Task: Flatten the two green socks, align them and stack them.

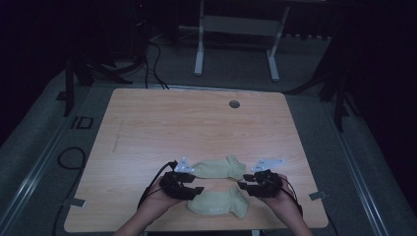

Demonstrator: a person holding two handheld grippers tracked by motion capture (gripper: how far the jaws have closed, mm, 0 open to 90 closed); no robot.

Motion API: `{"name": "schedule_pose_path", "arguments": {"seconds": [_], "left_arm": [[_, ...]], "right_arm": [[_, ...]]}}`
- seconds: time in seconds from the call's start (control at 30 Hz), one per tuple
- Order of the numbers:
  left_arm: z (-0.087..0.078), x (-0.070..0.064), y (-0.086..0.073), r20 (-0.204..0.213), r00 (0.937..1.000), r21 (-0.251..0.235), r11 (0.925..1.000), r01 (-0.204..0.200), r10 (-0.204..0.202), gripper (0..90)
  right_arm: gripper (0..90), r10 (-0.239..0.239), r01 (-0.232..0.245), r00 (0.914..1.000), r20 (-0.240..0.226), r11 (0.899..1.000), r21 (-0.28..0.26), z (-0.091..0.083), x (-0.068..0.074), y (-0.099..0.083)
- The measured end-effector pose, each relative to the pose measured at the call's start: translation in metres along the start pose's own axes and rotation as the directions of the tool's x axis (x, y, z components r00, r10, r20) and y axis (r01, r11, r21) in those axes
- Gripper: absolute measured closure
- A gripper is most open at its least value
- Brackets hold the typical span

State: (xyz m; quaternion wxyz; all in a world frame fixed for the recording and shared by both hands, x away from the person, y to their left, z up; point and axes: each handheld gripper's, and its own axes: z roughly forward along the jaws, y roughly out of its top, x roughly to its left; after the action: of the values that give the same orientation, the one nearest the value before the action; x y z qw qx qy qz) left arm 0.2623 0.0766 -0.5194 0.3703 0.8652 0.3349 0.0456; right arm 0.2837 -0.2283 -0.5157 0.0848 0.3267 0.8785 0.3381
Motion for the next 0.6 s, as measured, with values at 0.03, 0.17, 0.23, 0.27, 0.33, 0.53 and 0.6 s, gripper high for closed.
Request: {"name": "schedule_pose_path", "arguments": {"seconds": [0.03,0.17,0.23,0.27,0.33,0.53,0.6], "left_arm": [[-0.001,-0.001,-0.004,0.005,1.0,0.005,1.0,0.002,-0.002,46.1],[-0.003,-0.002,-0.019,0.016,0.9988,0.016,0.9988,0.047,-0.047,46.3],[-0.003,-0.002,-0.025,0.005,0.9981,0.024,0.9978,0.061,-0.061,46.4],[-0.002,-0.002,-0.029,0.009,0.9976,0.029,0.9972,0.069,-0.069,46.8],[-0.001,-0.003,-0.034,-0.002,0.9971,0.036,0.9965,0.076,-0.076,48.4],[0.002,-0.006,-0.042,0.005,0.9954,0.042,0.9945,0.096,-0.096,59.5],[0.003,-0.006,-0.043,0.007,0.9953,0.05,0.9941,0.096,-0.096,59.7]], "right_arm": [[61.9,-0.005,0.005,1.0,-0.005,1.0,0.011,-0.001,0.003,-0.005],[62.3,0.0,0.001,0.9999,-0.014,0.999,0.055,-0.001,0.011,-0.021],[62.9,0.005,-0.004,0.9998,-0.02,0.998,0.069,0.0,0.013,-0.028],[64.4,0.001,0.001,0.9996,-0.026,0.997,0.075,0.001,0.014,-0.031],[66.4,0.003,-0.002,0.9998,-0.021,0.996,0.088,0.004,0.017,-0.035],[74.0,0.002,-0.003,0.9999,0.013,0.995,0.099,0.008,0.021,-0.042],[75.9,-0.008,0.006,0.9997,0.022,0.995,0.104,0.008,0.022,-0.043]]}}
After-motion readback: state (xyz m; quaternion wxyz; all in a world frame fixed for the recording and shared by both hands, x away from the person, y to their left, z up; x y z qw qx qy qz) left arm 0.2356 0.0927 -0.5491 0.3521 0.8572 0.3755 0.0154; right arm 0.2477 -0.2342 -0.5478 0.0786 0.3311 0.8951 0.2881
